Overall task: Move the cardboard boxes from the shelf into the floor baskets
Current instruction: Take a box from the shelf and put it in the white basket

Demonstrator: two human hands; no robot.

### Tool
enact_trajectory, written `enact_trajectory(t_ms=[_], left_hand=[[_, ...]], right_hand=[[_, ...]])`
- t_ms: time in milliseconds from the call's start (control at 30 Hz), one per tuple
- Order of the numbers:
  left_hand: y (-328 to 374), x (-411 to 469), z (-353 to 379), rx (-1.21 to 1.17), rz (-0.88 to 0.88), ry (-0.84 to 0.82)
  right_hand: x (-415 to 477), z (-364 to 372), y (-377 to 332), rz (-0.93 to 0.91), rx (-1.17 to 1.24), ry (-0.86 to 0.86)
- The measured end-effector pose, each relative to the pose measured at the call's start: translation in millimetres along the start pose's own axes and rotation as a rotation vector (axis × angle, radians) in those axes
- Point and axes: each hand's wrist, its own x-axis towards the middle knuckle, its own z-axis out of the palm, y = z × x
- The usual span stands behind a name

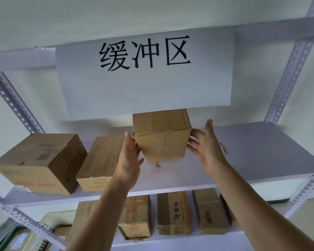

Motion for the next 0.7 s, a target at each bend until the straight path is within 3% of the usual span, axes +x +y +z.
enact_trajectory(t_ms=[367,700], left_hand=[[-42.8,-8.1,-9.3,-0.073,0.001,-0.064],[-66.5,-24.6,-4.3,-0.108,-0.069,-0.071]], right_hand=[[-13.2,-9.5,47.5,0.016,0.044,0.056],[-36.6,-4.5,79.3,0.178,0.037,0.05]])
